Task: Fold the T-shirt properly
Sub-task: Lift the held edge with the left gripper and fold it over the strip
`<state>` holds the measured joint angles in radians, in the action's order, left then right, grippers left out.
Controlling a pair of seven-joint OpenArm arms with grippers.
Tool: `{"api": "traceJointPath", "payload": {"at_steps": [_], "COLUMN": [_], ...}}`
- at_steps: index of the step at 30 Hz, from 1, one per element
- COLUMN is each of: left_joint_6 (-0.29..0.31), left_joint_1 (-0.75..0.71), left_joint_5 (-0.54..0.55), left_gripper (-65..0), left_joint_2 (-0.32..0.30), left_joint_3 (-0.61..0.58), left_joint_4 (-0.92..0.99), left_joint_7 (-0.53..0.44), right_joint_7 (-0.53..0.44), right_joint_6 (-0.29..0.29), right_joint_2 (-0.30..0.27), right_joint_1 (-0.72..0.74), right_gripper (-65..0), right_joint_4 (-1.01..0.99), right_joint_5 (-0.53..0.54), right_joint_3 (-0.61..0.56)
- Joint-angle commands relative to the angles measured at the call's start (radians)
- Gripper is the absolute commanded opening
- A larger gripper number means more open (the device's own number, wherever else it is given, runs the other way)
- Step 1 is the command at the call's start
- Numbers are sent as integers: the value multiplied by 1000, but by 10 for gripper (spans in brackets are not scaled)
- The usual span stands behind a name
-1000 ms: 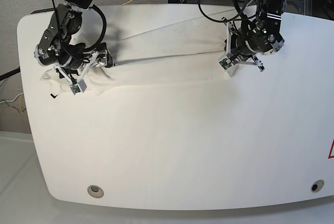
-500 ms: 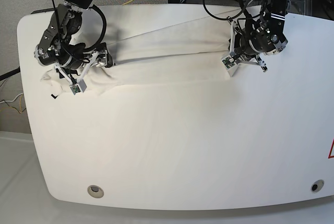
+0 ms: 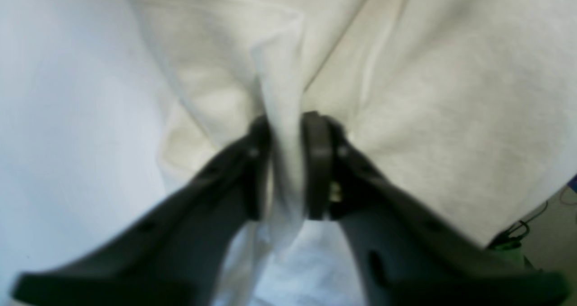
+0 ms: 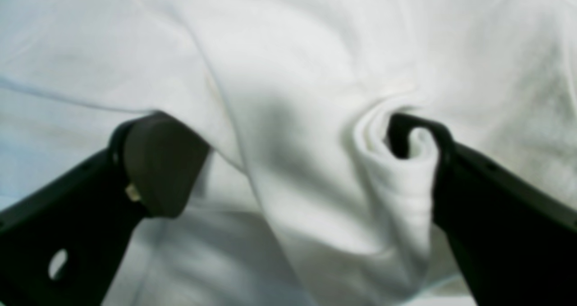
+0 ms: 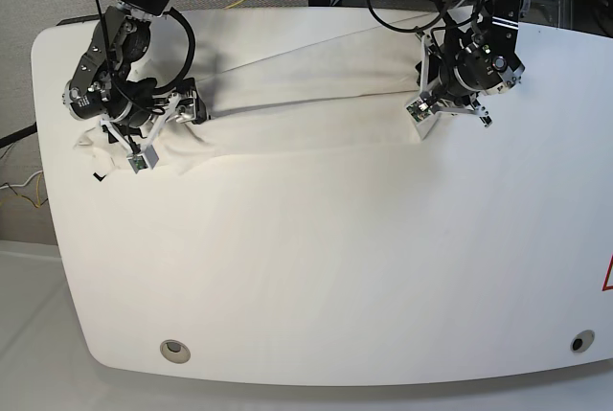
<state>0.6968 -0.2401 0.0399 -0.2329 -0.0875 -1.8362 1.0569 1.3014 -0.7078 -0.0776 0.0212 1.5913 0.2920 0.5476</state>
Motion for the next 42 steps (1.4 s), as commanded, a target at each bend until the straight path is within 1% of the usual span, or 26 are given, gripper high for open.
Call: {"api": "traceJointPath", "payload": {"at_steps": [1,4,5,7,9,17,22,26,28,33,38,42], "left_joint_6": [1,1,1,1,1,1,1,1,1,1,1,1], "left_joint_1": [-2,-3,-3,-3,-3,-3,2,15,23,72,110,124], "left_joint_5": [-19,-19,-19,-19,-19,-19,-19,-21,-21,-21,-21,-21], "left_gripper": [-397,-292,-269,-232,-215,-218,-218,-218,-218,-218,-218,-218], "left_joint_2": [20,30,34,50,66,132,163,175,175,171,166,112], "left_joint_3": [5,5,5,5,5,5,4,4,4,7,61,79], "left_joint_4": [-9,-9,-9,-9,-9,-9,-9,-20,-32,-72,-89,-89], "left_joint_7": [7,-5,-5,-5,-5,-4,0,1,13,89,131,133], "right_joint_7": [54,54,54,54,54,54,54,54,56,56,56,56], "right_joint_6": [10,10,10,10,10,10,10,10,10,10,10,10], "right_joint_2": [-9,-9,-9,-9,-9,-9,-9,-9,-9,-9,-4,-3], "right_joint_1": [-5,-5,-5,-5,-5,-5,-7,-7,-7,-7,-7,-7], "right_gripper": [-6,-6,-6,-6,-6,-6,-6,-6,-6,-6,-6,-6], "right_joint_4": [1,1,1,1,1,1,1,1,1,1,1,1], "right_joint_5": [-53,-53,-53,-53,-52,-52,-53,-52,-52,-53,-52,-52], "right_joint_3": [2,2,2,2,2,2,2,2,2,2,2,2]}}
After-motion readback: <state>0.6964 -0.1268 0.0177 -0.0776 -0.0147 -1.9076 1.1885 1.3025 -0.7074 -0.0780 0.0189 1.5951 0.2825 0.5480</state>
